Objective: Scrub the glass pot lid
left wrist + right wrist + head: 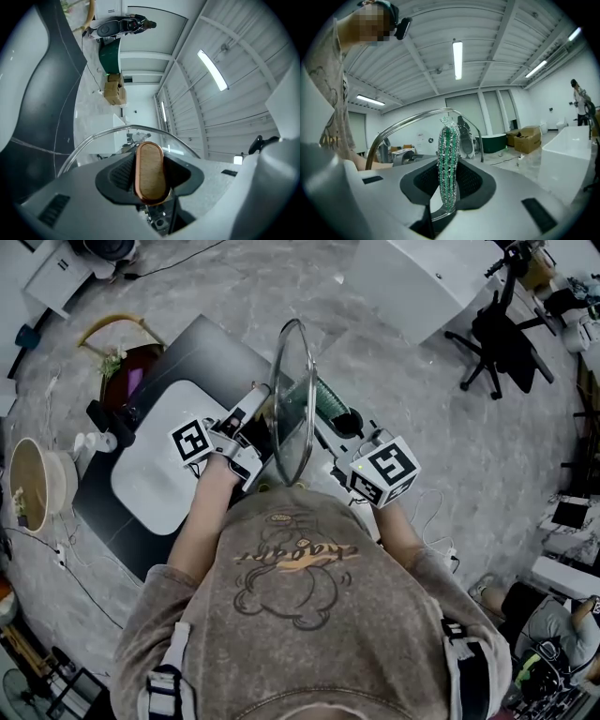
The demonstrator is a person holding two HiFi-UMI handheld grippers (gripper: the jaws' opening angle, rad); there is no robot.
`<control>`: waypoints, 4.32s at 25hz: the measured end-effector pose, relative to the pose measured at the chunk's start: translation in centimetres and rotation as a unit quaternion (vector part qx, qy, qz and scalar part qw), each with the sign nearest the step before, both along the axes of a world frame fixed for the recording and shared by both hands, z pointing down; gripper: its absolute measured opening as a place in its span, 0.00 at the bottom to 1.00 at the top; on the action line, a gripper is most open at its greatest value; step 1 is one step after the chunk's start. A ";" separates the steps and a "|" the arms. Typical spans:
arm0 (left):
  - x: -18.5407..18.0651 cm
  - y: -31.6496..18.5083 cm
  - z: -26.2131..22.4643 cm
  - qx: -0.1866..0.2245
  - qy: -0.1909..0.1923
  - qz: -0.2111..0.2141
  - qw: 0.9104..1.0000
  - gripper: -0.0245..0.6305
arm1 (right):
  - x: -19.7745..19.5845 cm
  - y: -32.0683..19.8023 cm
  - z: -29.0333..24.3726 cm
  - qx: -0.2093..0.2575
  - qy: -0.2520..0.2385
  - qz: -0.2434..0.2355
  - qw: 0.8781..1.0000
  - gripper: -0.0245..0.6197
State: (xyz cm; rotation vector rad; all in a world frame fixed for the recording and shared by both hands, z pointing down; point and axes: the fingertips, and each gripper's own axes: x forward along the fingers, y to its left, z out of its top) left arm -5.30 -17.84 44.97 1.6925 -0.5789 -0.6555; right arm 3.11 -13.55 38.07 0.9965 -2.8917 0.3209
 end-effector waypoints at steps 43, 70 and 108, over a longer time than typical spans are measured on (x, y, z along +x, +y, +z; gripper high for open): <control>2.6 1.4 -3.1 0.017 0.027 0.048 0.998 0.30 | -0.5 -6.7 9.3 -0.057 0.057 0.018 0.997 0.18; -1.4 -0.2 -1.6 0.012 0.032 -0.037 0.999 0.30 | -3.2 4.2 11.8 -0.127 0.051 -0.102 0.985 0.18; -0.8 0.7 -0.1 -0.024 0.042 -0.011 0.999 0.30 | -2.1 0.2 -0.2 -0.044 0.019 -0.117 0.992 0.17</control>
